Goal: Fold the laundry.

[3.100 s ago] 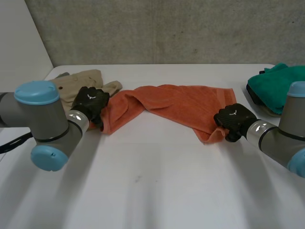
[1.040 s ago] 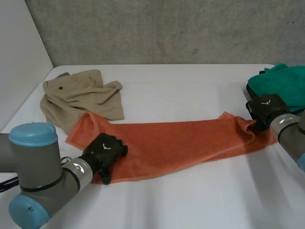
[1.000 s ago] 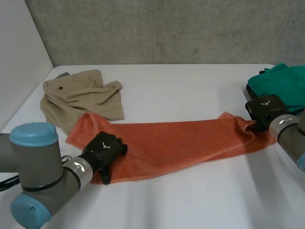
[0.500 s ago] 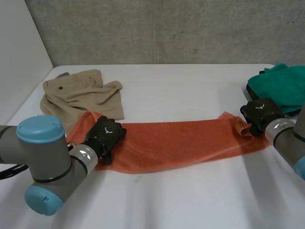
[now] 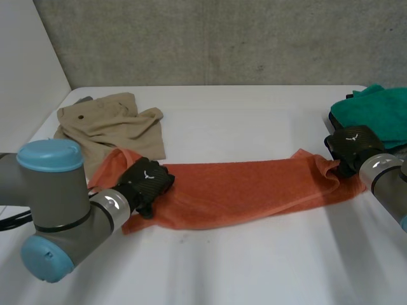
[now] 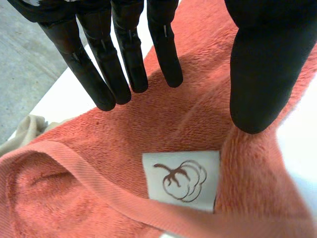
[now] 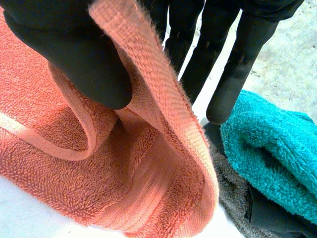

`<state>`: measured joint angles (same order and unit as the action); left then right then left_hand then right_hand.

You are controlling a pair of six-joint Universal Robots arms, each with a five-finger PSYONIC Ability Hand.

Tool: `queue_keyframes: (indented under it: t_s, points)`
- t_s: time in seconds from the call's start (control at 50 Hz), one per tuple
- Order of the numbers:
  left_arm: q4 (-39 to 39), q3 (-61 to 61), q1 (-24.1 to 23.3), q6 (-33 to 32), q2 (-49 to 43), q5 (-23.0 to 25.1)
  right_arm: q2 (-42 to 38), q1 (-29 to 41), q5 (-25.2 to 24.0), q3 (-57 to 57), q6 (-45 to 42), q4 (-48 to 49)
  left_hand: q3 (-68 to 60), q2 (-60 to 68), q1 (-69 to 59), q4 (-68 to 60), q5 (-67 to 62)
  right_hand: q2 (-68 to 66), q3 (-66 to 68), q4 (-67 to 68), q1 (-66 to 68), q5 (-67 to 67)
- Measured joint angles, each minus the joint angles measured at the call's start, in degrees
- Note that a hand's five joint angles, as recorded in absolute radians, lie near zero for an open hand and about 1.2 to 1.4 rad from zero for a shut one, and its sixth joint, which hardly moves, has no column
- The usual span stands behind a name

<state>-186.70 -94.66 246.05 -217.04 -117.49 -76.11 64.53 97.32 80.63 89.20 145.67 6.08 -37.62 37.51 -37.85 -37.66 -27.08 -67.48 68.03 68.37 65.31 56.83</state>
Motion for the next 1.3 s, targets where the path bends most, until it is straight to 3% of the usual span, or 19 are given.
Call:
queue_keyframes:
  t_s: [0.34,0.44,0.52,0.7,0.84,0.88,0.96,1.02,1.1,1.18,1.3]
  points:
    - [-0.99,1.09,-1.18,1.73,-3.15,-0.16,-0.55,0.42,-0.04,0.37,-0.24,0.08,0.10,-0.05,0.02,0.18,-0.13,0.00,0.00,0.00,0.00,0.00]
    - [-1.59,3.11,-1.31,0.89,-5.46,-0.84,-0.53,0.42,-0.03,0.56,-0.28,0.24,-8.73,8.84,-9.23,-8.43,-8.75,0.00,0.00,0.00,0.03,0.00]
    - [-1.72,4.64,-1.60,-0.15,-6.85,-1.27,-0.34,0.40,-0.05,0.67,-0.26,0.16,-27.57,27.98,-26.21,-27.86,-27.00,0.00,0.00,0.00,0.00,0.00]
    - [0.00,5.03,-2.23,-1.35,-3.70,-2.56,3.23,-0.09,-0.18,0.64,-0.73,-2.63,-30.29,30.90,-26.21,-30.61,-28.24,0.00,0.00,0.00,0.00,0.00]
    - [1.86,2.24,-1.90,-0.05,6.77,-4.03,8.32,-1.86,-2.80,-0.47,-7.57,-14.60,-30.29,30.90,-26.21,-30.62,-28.24,0.00,0.00,0.00,0.00,0.00]
    - [4.18,1.56,-1.11,1.36,11.64,-4.97,9.77,-3.41,-5.35,-1.67,-15.82,-26.62,-30.29,30.90,-26.21,-30.62,-28.24,0.00,0.00,0.00,0.00,0.00]
    - [8.48,2.74,0.57,2.32,12.43,-5.61,9.39,-4.52,-7.05,-3.46,-24.96,-38.66,-30.29,30.90,-26.21,-30.63,-28.24,0.00,0.00,0.01,0.00,0.00]
    - [11.88,5.67,2.07,2.14,9.30,-5.67,7.68,-4.59,-7.39,-5.39,-27.82,-41.96,-30.29,30.90,-26.21,-30.63,-28.24,0.00,0.00,0.01,0.00,0.00]
    - [14.81,11.61,3.41,1.38,3.88,-5.44,5.12,-3.98,-7.30,-8.42,-25.12,-38.34,-30.30,30.90,-26.21,-30.63,-28.24,0.00,0.00,0.01,-0.01,0.00]
    - [15.33,23.20,4.25,1.11,-1.80,-5.17,2.84,-3.00,-6.52,-13.84,-14.55,-24.93,-30.37,30.94,-26.21,-30.64,-28.24,0.00,0.00,0.01,-0.01,0.00]
    - [10.75,41.43,4.43,4.60,-3.29,-6.18,3.20,-2.41,-2.94,-21.33,2.93,-2.75,-30.45,31.02,-26.21,-30.77,-28.24,0.00,0.00,0.02,-0.01,0.00]
